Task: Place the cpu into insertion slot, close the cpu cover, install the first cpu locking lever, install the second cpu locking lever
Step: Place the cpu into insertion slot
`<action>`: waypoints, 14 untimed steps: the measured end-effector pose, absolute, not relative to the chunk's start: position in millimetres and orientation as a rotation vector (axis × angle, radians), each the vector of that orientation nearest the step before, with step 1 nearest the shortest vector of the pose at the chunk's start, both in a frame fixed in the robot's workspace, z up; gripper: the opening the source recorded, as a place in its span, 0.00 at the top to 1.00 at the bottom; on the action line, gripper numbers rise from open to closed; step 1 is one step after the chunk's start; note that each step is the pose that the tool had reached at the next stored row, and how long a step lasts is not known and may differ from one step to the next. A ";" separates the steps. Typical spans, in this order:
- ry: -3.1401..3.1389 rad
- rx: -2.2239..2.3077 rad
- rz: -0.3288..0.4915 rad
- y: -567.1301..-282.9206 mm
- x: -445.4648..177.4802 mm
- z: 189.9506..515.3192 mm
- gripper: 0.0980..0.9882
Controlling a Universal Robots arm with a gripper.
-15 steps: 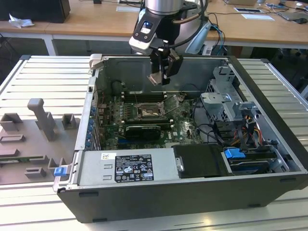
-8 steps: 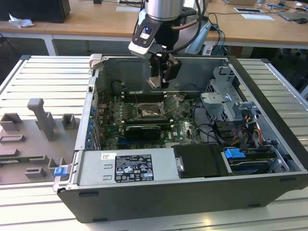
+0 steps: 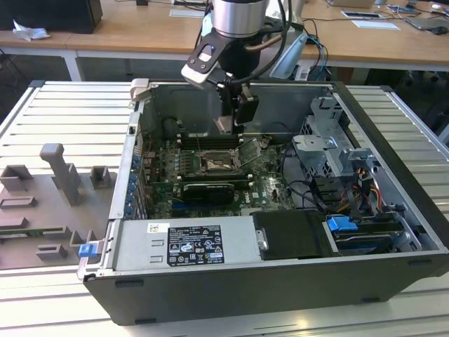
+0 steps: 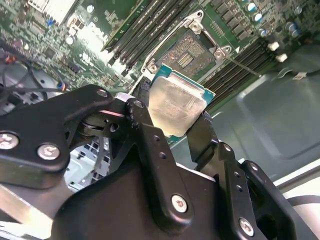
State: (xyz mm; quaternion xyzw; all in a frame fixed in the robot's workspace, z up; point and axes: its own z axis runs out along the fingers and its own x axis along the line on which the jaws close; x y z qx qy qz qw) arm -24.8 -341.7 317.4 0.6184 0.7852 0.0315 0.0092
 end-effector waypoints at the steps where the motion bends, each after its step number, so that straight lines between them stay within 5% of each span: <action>1: 2.427 1.961 0.098 -341.7 -24.9 316.4 0.50; 14: 2.306 2.093 0.090 -340.3 -33.1 297.4 0.50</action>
